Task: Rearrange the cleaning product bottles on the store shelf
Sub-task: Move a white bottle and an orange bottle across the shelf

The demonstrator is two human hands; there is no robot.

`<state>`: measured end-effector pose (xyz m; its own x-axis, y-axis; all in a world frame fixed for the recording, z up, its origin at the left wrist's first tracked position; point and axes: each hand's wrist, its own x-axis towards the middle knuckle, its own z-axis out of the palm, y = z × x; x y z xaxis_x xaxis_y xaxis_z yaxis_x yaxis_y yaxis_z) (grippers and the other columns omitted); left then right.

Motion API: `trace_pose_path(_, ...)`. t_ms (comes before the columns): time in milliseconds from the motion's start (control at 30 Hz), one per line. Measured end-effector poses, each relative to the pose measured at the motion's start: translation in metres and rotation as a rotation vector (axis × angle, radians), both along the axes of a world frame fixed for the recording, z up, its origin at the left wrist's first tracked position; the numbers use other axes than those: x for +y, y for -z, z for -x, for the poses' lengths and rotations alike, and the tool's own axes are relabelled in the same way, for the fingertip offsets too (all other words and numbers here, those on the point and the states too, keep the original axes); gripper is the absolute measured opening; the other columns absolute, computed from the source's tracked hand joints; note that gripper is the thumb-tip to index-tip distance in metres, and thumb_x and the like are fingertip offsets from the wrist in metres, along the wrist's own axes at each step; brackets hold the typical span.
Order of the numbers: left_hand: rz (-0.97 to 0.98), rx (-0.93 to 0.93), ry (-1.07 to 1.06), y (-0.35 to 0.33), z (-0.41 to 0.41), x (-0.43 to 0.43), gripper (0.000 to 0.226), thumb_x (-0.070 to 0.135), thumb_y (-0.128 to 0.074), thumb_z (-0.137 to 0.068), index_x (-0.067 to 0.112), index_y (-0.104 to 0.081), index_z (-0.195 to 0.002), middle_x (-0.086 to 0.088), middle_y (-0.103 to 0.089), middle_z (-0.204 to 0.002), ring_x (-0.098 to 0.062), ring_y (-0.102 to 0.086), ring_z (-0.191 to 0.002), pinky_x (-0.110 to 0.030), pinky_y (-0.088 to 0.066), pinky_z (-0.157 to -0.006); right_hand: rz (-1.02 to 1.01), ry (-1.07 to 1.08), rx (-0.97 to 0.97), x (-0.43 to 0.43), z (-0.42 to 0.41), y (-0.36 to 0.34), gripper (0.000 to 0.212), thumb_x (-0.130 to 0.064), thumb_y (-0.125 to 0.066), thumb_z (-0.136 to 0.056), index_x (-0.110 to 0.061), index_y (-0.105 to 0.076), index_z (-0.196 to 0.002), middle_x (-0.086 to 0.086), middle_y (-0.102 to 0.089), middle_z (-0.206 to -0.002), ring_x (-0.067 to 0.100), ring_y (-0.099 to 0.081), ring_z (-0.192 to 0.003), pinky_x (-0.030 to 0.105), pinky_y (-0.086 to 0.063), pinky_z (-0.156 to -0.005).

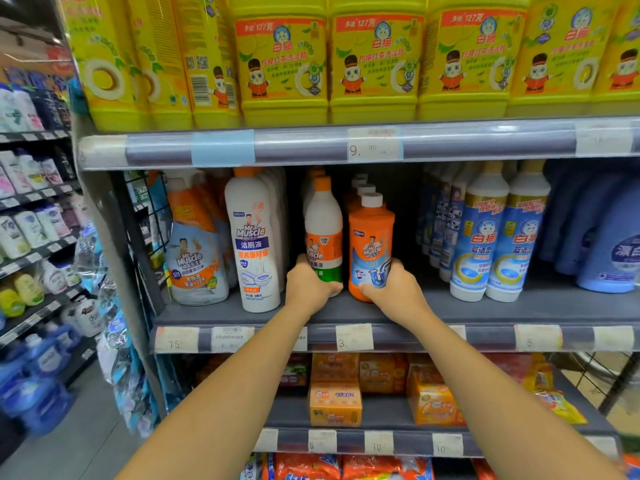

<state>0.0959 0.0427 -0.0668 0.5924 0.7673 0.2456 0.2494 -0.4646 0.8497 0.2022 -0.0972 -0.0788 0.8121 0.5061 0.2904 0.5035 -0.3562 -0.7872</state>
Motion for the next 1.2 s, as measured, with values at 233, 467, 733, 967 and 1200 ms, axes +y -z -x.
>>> trace_pose_path(233, -0.010, 0.026, 0.028, 0.002, 0.000, 0.007, 0.077, 0.025, -0.090, -0.058, 0.010, -0.053, -0.123, -0.012, -0.067, -0.119, -0.028, -0.064, -0.107, -0.027, -0.048, -0.082, 0.021, -0.033, 0.047, -0.006, 0.002, -0.004, 0.074, -0.040, -0.085, -0.063, -0.012, -0.047, -0.120, 0.006, -0.064, -0.120, 0.023, -0.063, -0.105, 0.029, -0.049, -0.077)
trace_pose_path(467, -0.006, 0.024, 0.064, 0.004, 0.001, 0.010, 0.075, 0.028, -0.089, -0.060, 0.011, -0.054, -0.124, -0.011, -0.068, -0.119, -0.027, -0.064, -0.106, -0.035, -0.052, -0.089, 0.052, 0.011, 0.014, -0.006, 0.006, -0.002, 0.068, -0.042, -0.083, -0.066, -0.014, -0.047, -0.116, 0.006, -0.063, -0.118, 0.023, -0.063, -0.103, 0.039, -0.055, -0.083)
trace_pose_path(733, -0.017, -0.006, 0.084, 0.006, 0.008, 0.008, 0.067, 0.033, -0.087, -0.059, 0.016, -0.058, -0.118, -0.007, -0.070, -0.115, -0.025, -0.065, -0.102, -0.030, -0.049, -0.082, 0.068, 0.022, -0.002, -0.006, 0.003, 0.000, 0.072, -0.046, -0.081, -0.066, -0.014, -0.045, -0.120, 0.006, -0.063, -0.120, 0.023, -0.062, -0.104, 0.035, -0.054, -0.081)
trace_pose_path(967, -0.048, 0.009, 0.055, 0.008, 0.008, 0.007, 0.067, 0.035, -0.086, -0.061, 0.017, -0.057, -0.118, -0.007, -0.070, -0.115, -0.025, -0.065, -0.102, -0.029, -0.048, -0.080, 0.057, 0.015, -0.017, -0.008, 0.005, -0.002, 0.075, -0.049, -0.080, -0.063, -0.013, -0.047, -0.119, 0.007, -0.065, -0.118, 0.023, -0.064, -0.101, 0.039, -0.056, -0.082)
trace_pose_path(1200, -0.051, 0.016, 0.043, 0.009, 0.007, 0.005, 0.071, 0.038, -0.085, -0.060, 0.017, -0.054, -0.120, -0.008, -0.068, -0.117, -0.027, -0.065, -0.103, -0.030, -0.046, -0.078, 0.077, -0.044, 0.018, -0.013, 0.005, -0.009, 0.081, -0.047, -0.084, -0.064, -0.011, -0.045, -0.125, 0.010, -0.062, -0.125, 0.026, -0.062, -0.109, 0.042, -0.053, -0.089)
